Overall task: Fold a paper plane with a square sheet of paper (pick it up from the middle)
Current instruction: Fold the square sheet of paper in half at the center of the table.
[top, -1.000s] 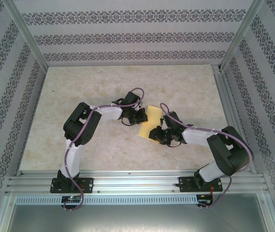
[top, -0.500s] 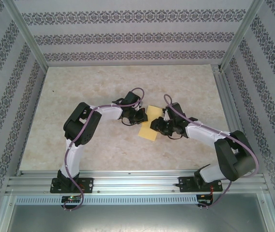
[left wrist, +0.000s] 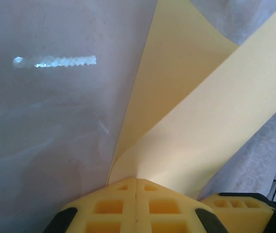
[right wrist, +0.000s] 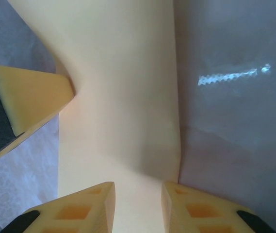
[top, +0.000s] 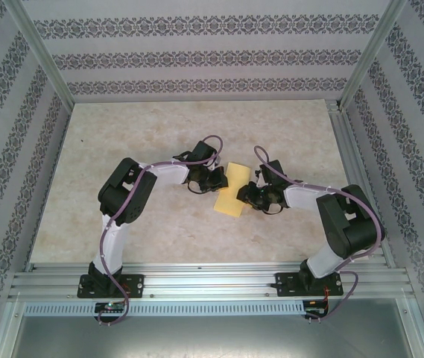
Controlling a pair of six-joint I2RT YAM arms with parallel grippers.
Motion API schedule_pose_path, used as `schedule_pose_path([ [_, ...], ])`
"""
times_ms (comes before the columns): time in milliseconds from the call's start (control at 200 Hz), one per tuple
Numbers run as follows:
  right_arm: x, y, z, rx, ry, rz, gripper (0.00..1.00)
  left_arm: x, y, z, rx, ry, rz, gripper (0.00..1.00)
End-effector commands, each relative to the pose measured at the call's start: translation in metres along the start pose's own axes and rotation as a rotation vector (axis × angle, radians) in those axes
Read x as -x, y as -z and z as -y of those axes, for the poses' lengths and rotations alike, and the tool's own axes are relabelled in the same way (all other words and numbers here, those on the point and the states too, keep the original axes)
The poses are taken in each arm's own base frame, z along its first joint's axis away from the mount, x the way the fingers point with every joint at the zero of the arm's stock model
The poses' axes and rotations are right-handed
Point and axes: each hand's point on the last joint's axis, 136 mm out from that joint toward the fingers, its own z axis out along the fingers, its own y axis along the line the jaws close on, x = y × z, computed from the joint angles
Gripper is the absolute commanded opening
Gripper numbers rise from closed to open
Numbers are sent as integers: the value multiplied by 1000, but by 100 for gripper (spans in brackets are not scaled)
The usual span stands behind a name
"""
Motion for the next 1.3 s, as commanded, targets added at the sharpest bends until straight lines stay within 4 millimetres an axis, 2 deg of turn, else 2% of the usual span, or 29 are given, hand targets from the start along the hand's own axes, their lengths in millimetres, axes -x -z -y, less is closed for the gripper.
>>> schedule_pose_path([
  [0, 12, 17, -25, 97, 38, 38, 32, -24, -17, -28, 98, 14, -72, 2],
  [115, 27, 29, -42, 123, 76, 68, 32, -24, -17, -28, 98, 16, -72, 2],
  [170, 32, 29, -41, 106, 83, 71, 32, -24, -18, -28, 98, 16, -72, 2],
  [360, 37, 12, -27, 91, 60, 40, 32, -24, -17, -26, 94, 16, -73, 2],
  [525, 30, -8, 2, 16, 25, 2, 32, -25, -18, -28, 98, 17, -76, 2],
  [639, 27, -11, 13, -11, 5, -25, 32, -24, -18, -28, 97, 16, -77, 2],
  [724, 33, -1, -6, 38, 26, -4, 32, -25, -17, -29, 104, 13, -78, 2],
  [844, 51, 24, -39, 105, 74, 61, 33, -26, -18, -30, 106, 13, -80, 2],
  [949, 60, 32, -48, 104, 98, 84, 34, -26, -18, -31, 107, 17, -80, 2],
  [1109, 63, 15, -37, 90, 82, 53, 33, -26, -17, -31, 106, 17, -80, 2],
  [1294, 59, -5, -5, 20, 43, 24, 33, -26, -17, -30, 106, 15, -78, 2],
])
